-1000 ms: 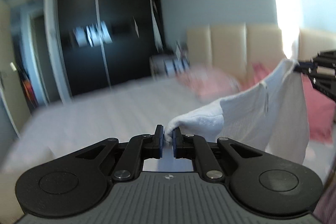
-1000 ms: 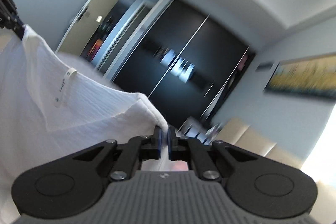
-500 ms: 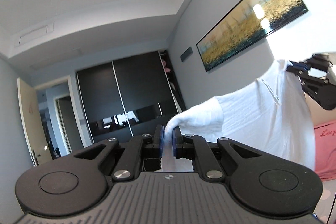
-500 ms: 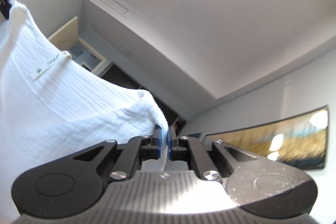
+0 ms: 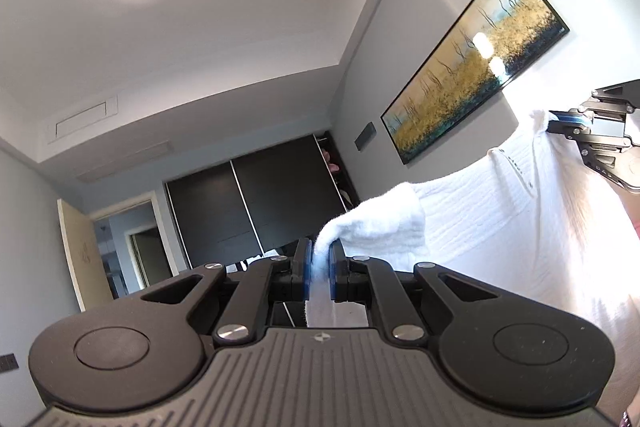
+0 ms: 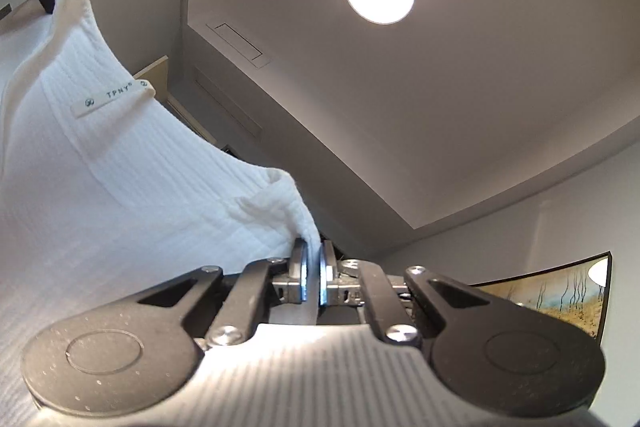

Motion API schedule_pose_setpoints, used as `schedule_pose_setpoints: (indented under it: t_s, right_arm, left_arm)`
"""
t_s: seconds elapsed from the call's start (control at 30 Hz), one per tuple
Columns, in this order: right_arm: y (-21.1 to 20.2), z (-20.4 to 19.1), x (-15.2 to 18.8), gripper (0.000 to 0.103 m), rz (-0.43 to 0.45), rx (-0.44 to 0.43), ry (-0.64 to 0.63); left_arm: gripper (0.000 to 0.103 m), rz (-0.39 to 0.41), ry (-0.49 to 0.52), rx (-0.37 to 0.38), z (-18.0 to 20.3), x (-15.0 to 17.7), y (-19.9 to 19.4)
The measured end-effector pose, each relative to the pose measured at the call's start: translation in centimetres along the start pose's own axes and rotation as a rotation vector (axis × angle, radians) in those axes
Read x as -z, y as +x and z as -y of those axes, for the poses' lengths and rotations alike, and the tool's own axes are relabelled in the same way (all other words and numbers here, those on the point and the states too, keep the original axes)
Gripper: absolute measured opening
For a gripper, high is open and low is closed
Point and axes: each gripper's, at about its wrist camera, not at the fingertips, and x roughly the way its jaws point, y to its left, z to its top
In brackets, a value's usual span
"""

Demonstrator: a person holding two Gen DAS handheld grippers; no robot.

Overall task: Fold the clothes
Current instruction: 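Lift the white shirt by both shoulders with both tools and hold it up, then lower the shirt onto the bed with both tools, collar away from the tools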

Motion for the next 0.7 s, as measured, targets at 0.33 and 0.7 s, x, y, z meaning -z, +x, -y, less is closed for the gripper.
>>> schedule_pose_setpoints:
  t_s: [0.33, 0.7]
  right_arm:
    - [7.1, -7.9, 8.2, 0.006, -0.186, -0.175, 0.053]
    - [16.2, -23.1, 24.1, 0.006, -0.509, -0.428, 0.036]
  left_arm:
    - [0.006, -0.281, 0.090, 0.049, 2.0, 8.1, 10.6]
    - [0.006, -0.637, 0.118, 0.162, 6.9, 27.7, 26.1]
